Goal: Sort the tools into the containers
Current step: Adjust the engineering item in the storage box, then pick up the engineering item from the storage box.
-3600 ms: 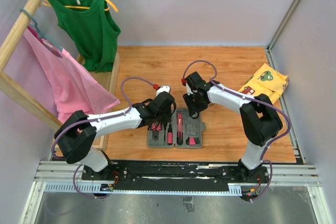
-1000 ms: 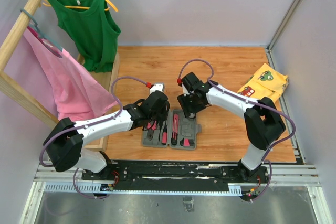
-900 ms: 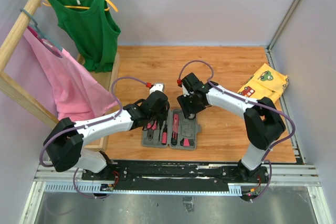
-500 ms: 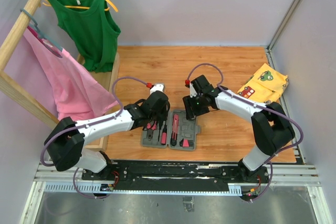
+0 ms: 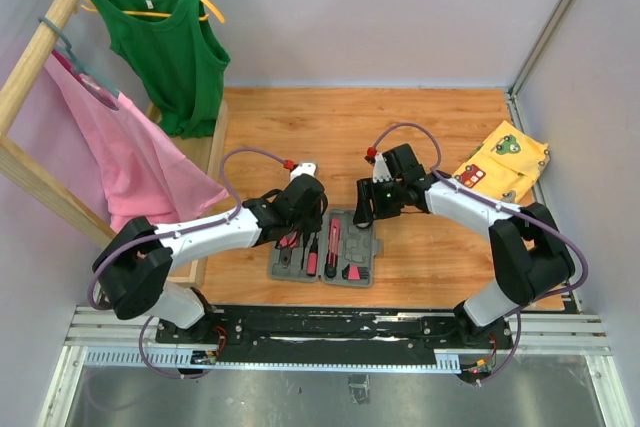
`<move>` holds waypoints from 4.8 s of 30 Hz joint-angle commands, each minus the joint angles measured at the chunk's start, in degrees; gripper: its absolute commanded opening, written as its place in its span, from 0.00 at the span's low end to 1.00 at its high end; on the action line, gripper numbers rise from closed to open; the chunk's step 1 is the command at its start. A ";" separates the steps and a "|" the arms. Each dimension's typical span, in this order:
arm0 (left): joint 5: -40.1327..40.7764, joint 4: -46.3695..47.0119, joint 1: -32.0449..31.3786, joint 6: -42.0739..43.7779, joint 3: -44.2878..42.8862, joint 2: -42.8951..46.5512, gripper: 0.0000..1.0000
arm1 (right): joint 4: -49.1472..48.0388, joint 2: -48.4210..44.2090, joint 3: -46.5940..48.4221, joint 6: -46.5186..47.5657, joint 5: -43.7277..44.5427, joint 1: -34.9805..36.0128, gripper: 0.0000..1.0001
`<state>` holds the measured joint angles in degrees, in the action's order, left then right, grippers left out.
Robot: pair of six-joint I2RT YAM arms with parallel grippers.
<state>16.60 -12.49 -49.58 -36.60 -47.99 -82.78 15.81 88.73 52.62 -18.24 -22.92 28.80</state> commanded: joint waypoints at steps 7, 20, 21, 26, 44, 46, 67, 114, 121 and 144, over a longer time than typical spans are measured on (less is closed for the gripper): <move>-1.77 3.47 0.37 0.21 -1.31 -1.53 0.38 | -7.02 -4.10 -4.68 -3.88 -5.95 -3.36 0.56; -7.21 9.37 0.33 0.05 -2.72 -5.55 0.44 | -9.00 -3.40 -6.96 -5.95 -8.11 -4.98 0.53; -7.47 9.90 0.34 0.04 -2.77 -5.77 0.44 | -9.08 -3.10 -7.10 -6.00 -8.05 -4.98 0.53; -8.43 11.90 0.31 -0.05 -3.22 -7.03 0.47 | -9.77 -2.85 -7.56 -6.46 -7.93 -5.07 0.53; -11.81 16.16 0.28 0.56 -7.55 -15.89 0.46 | -9.22 -1.81 -7.85 -6.26 -6.78 -5.33 0.37; -12.22 16.42 0.28 0.56 -8.10 -16.63 0.45 | -9.14 -1.76 -7.82 -6.14 -6.88 -5.40 0.37; -10.85 15.25 0.28 0.38 -11.09 -24.18 0.36 | -7.84 -3.07 -7.96 -5.50 -6.02 -5.76 0.36; -14.41 14.26 -0.05 0.96 -13.44 -25.04 0.33 | -2.45 -8.21 -8.46 -2.45 3.41 -5.70 0.35; -14.08 13.76 -0.03 0.67 -13.97 -25.65 0.18 | -2.14 -9.02 -8.92 -2.21 3.66 -5.75 0.35; -23.30 22.26 0.45 2.76 -2.65 3.05 0.00 | -17.63 -41.67 -16.28 -5.76 -2.78 -5.76 0.78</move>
<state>-0.99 3.11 -49.56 -34.70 -53.95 -85.95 6.50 53.60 37.76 -21.41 -21.17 23.81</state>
